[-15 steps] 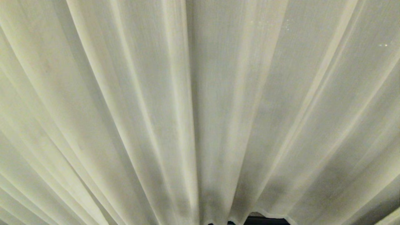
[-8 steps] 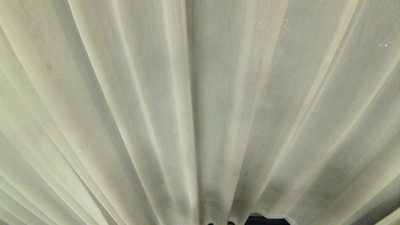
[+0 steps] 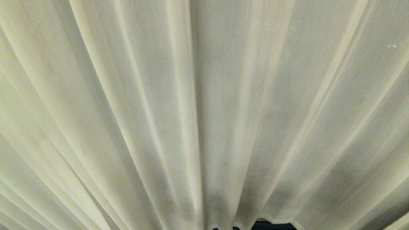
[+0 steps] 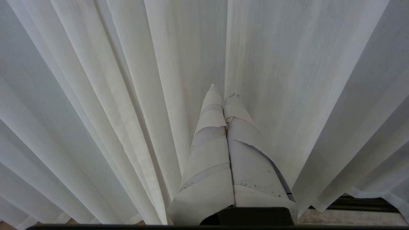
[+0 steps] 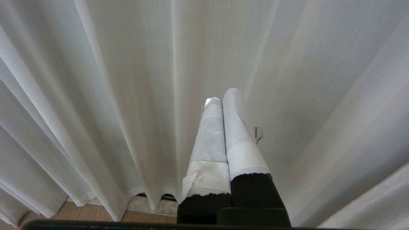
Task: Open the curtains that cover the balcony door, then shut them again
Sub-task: Close the outer curtains on both sides
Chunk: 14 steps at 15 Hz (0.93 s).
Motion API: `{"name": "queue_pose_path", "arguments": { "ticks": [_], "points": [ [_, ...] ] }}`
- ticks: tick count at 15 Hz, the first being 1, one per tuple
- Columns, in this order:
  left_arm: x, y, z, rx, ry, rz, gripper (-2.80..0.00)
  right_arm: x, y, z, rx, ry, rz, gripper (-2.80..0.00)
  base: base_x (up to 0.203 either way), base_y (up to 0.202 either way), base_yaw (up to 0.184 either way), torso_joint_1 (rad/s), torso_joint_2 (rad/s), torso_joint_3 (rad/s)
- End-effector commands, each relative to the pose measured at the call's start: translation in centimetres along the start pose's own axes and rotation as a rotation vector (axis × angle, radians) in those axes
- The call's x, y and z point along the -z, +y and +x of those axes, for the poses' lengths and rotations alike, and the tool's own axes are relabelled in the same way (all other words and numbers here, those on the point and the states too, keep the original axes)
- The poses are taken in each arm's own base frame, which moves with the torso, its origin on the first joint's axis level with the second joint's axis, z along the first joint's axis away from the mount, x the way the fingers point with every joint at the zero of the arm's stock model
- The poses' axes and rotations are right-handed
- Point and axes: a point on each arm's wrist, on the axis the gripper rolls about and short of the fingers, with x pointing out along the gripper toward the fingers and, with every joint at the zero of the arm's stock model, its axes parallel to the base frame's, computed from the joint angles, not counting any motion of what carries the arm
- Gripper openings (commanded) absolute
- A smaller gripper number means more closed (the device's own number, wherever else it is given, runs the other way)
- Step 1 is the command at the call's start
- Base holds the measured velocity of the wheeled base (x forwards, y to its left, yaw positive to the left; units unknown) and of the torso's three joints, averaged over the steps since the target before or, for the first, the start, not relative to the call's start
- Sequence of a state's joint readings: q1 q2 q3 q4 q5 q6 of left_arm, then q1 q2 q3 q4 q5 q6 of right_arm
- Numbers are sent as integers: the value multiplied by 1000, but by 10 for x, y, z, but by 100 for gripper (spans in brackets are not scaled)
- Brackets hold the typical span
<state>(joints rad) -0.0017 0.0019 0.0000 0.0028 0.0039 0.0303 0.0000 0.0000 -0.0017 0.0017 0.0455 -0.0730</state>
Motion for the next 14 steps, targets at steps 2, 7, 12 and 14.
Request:
{"name": "queue_pose_path", "arguments": {
  "ticks": [2, 7, 12, 14],
  "points": [
    [0, 0, 0, -1, -2, 0, -280, 0, 0, 0, -1, 1, -1, -280, 0, 0, 0, 0, 0, 0],
    [0, 0, 0, -1, 0, 0, -280, 0, 0, 0, -1, 1, -1, -280, 1, -11, -3, 0, 0, 1],
    [0, 0, 0, -1, -2, 0, -280, 0, 0, 0, -1, 1, -1, -280, 0, -174, 0, 1, 1, 6],
    [0, 0, 0, -1, -2, 0, -280, 0, 0, 0, 0, 0, -1, -280, 0, -185, 1, 10, 0, 3]
  ]
}}
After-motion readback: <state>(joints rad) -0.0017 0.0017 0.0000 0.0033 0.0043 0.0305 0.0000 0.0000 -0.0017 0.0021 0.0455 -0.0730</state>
